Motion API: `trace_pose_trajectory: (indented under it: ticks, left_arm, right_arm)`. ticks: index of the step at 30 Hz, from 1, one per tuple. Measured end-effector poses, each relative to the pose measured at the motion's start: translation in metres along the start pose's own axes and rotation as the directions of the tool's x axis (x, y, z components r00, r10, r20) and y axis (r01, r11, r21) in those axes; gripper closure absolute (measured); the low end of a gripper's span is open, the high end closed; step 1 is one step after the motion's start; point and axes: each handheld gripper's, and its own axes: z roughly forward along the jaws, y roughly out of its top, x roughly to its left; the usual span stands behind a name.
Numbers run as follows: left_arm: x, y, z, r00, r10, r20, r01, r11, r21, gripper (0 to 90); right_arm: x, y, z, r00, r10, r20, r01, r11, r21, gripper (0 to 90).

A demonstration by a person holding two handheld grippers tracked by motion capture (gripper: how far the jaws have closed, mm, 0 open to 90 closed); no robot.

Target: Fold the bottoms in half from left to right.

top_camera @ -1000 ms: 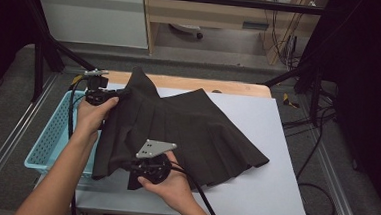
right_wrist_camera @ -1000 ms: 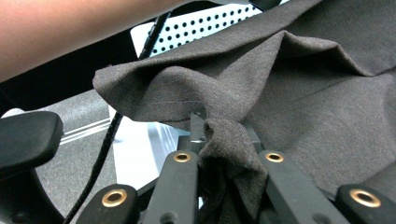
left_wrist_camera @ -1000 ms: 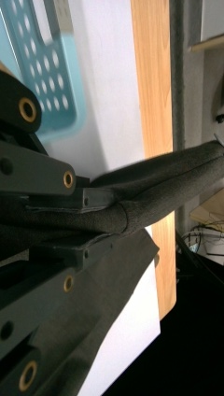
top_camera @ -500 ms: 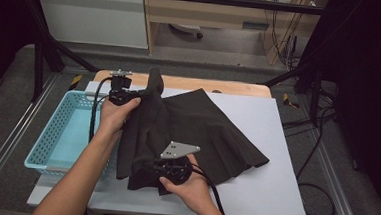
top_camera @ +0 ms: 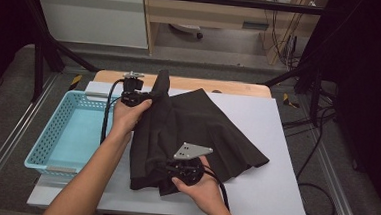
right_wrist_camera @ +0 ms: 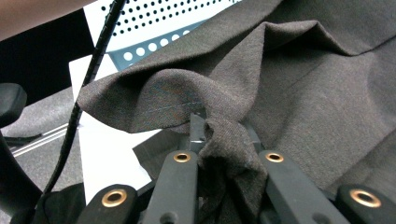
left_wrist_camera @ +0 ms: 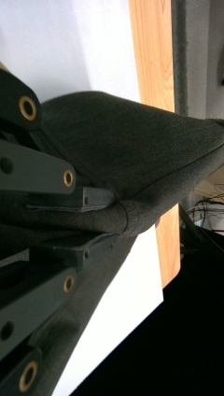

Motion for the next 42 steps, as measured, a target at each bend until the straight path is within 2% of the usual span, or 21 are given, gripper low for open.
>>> trace_pose_trajectory:
  ticks: [9,22,31,38,42]
  left_arm:
    - [-0.007,0.001,0.01,0.9997,-0.014,0.017,0.014,0.9999,-0.006,77.6]
    - [-0.017,0.005,0.015,0.9999,0.004,0.012,-0.004,1.0,-0.007,77.5]
    - [-0.03,0.012,0.015,0.9996,0.027,0.012,-0.027,0.9996,-0.005,77.3]
    - [-0.036,0.015,0.019,0.9997,0.006,0.021,-0.006,0.9999,-0.014,77.3]
    - [-0.041,0.018,0.023,0.9996,0.014,0.023,-0.014,0.9998,-0.017,77.0]
  right_arm:
    - [-0.009,-0.006,-0.015,0.9996,0.006,0.029,-0.006,1.0,0.001,82.6]
    - [-0.014,-0.011,-0.025,0.9991,0.016,0.04,-0.016,1.0,-0.007,82.6]
    - [-0.016,-0.012,-0.038,0.9984,0.02,0.052,-0.019,1.0,-0.022,82.6]
    - [-0.02,-0.012,-0.048,0.9972,0.02,0.073,-0.019,1.0,-0.021,82.6]
    - [-0.022,-0.011,-0.056,0.9963,0.023,0.083,-0.021,0.999,-0.032,82.6]
